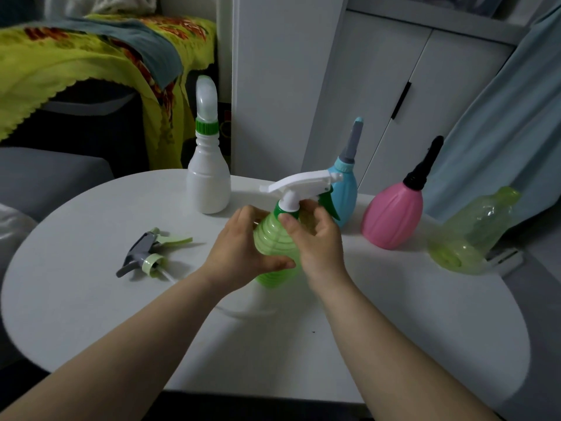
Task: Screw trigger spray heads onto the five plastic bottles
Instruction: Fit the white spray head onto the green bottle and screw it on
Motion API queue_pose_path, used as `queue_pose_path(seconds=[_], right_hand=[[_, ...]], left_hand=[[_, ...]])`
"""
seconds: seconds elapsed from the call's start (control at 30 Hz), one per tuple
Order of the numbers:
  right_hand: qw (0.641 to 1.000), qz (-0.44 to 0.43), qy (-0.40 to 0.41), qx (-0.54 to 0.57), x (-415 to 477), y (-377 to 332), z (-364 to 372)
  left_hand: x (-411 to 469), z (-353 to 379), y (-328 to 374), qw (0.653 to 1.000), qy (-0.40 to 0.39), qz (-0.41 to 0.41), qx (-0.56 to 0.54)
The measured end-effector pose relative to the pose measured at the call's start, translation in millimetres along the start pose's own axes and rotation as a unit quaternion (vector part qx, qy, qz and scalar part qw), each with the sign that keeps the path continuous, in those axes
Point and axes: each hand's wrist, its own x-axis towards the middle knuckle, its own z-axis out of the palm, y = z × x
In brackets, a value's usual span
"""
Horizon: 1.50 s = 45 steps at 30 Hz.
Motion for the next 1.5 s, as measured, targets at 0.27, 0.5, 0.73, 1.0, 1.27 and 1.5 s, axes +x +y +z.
queue_pose_path(seconds=[0.27,0.5,0.73,1.0,1.27,1.5], right_hand=[[0.997,0.027,-0.073,0.015,0,-4,-1],[0.999,0.011,-0.034,0.019,7,-2,-1],[0.995,0.004,-0.091,-0.047,0,-8,-3],[0.998,0.005,-0.049,-0.049,0,-2,-1],[0.989,0.052,-0.137,-0.032,4,-4,-9],[0.997,0.011,-0.068,-0.044,-1,2,1]], left_hand=[[4,-1,-7,0.999,-0.021,0.001,-0.041],[5,-2,-11,0.997,-0.032,0.013,-0.066],[7,-4,-13,0.996,-0.056,0.013,-0.071],[7,-7,-12,0.994,-0.071,0.004,-0.088],[8,-12,-7,0.990,-0.102,0.006,-0.098],[5,-13,-9,0.992,-0.093,0.010,-0.081]])
